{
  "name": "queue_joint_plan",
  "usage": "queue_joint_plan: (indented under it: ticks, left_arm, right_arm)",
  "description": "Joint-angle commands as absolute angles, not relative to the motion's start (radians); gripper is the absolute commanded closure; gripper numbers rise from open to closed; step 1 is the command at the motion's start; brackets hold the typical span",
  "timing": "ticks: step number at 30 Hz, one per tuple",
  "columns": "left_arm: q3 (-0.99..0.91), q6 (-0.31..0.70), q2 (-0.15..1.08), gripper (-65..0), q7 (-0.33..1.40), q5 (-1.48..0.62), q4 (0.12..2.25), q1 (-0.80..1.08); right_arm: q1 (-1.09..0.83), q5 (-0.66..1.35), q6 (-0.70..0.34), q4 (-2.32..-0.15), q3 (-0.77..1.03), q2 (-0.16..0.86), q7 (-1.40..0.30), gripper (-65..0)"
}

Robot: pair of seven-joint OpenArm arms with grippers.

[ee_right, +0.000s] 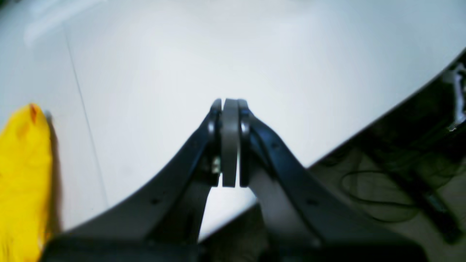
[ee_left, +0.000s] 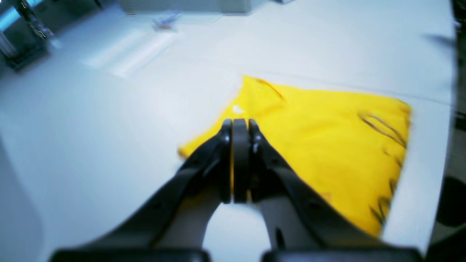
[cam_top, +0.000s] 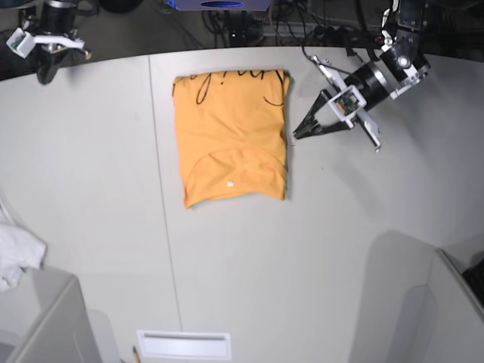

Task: Fold the T-shirt properly

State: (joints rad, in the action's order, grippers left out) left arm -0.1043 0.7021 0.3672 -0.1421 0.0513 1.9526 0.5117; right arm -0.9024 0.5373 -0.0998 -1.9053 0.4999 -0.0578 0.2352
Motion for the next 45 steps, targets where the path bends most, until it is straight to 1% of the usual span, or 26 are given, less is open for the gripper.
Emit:
queue_joint_plan:
  ticks: [1, 3, 5, 6, 9, 11, 15, 18, 21, 23, 24, 28, 32, 34, 36, 38, 41, 42, 43, 45]
  left_arm:
    - [-0.122, 0.698, 0.378, 0.0, -0.203, 0.03, 1.969, 0.549]
    - [-0.142, 0.698, 0.38, 0.0, -0.237, 0.031, 1.965, 0.634]
    - [-0.157, 0.698, 0.38, 0.0, -0.251, 0.031, 1.965, 0.71]
    - [-0.162, 0.698, 0.38, 0.0, -0.251, 0.03, 1.965, 0.754]
    - [-0.154, 0.698, 0.38, 0.0, -0.249, 0.036, 1.934, 0.849]
    - [-0.148, 0.698, 0.38, 0.0, -0.251, 0.038, 1.885, 0.897]
    - [-0.07, 0.698, 0.38, 0.0, -0.254, 0.038, 1.759, 0.934]
    - [-0.022, 0.698, 0.377, 0.0, -0.255, 0.038, 1.63, 0.949]
    - [0.004, 0.698, 0.371, 0.0, -0.255, 0.038, 1.468, 0.935]
    - [0.024, 0.698, 0.357, 0.0, -0.255, 0.039, 1.351, 0.895]
    - [0.038, 0.673, 0.346, 0.0, -0.255, 0.039, 1.28, 0.869]
    - [0.099, 0.498, 0.305, 0.0, -0.257, 0.038, 1.049, 0.756]
    - [0.151, 0.286, 0.226, 0.0, -0.389, 0.038, 0.878, 0.68]
    - [0.156, 0.205, 0.174, 0.0, -0.432, 0.035, 0.774, 0.628]
    - [0.154, 0.147, 0.111, 0.0, -0.45, 0.028, 0.634, 0.57]
    - [0.163, 0.13, 0.056, 0.0, -0.45, 0.036, 0.458, 0.486]
    - [0.165, 0.13, -0.005, 0.0, -0.449, 0.038, 0.119, 0.318]
    - [0.165, 0.13, -0.016, 0.0, -0.449, 0.036, 0.039, 0.274]
    - [0.163, 0.13, -0.027, 0.0, -0.449, 0.036, 0.0, 0.237]
    - [0.16, 0.13, -0.041, 0.0, -0.449, 0.033, 0.0, 0.214]
  right_arm:
    - [-0.938, 0.504, -0.108, -1.923, 0.504, -0.082, 0.259, 0.0]
    - [-0.974, 0.401, -0.108, -1.919, 0.504, -0.12, 0.259, 0.0]
    - [-1.015, 0.312, -0.108, -1.913, 0.498, -0.137, 0.252, 0.0]
    - [-1.043, 0.282, -0.105, -1.903, 0.464, -0.137, 0.232, 0.0]
    - [-1.112, 0.263, -0.102, -1.877, 0.371, -0.133, 0.137, 0.0]
    - [-1.112, 0.262, -0.101, -1.821, 0.294, -0.133, 0.042, 0.0]
    - [-1.024, 0.259, -0.101, -1.647, 0.189, -0.133, -0.065, 0.0]
    - [-0.949, 0.257, -0.101, -1.468, 0.143, -0.131, -0.065, 0.0]
    - [-0.855, 0.257, -0.101, -1.277, 0.096, -0.088, -0.064, 0.0]
    - [-0.794, 0.257, -0.101, -1.141, 0.059, -0.058, -0.062, 0.0]
    - [-0.754, 0.259, -0.101, -1.069, 0.041, -0.039, -0.062, 0.0]
    - [-0.588, 0.26, -0.101, -0.771, -0.047, 0.036, -0.041, 0.0]
    - [-0.38, 0.26, -0.101, -0.418, -0.234, 0.062, 0.122, 0.0]
    - [-0.272, 0.262, -0.101, -0.24, -0.334, 0.062, 0.203, 0.0]
    - [-0.2, 0.263, -0.101, -0.119, -0.409, 0.062, 0.254, 0.0]
    - [-0.173, 0.263, -0.101, -0.064, -0.458, 0.068, 0.266, 0.0]
    - [-0.176, 0.262, -0.101, -0.065, -0.473, 0.094, 0.268, 0.0]
    - [-0.177, 0.262, -0.101, -0.065, -0.473, 0.097, 0.269, 0.0]
    - [-0.177, 0.262, -0.101, -0.065, -0.473, 0.099, 0.271, 0.0]
    - [-0.174, 0.262, -0.101, -0.065, -0.472, 0.099, 0.271, 0.0]
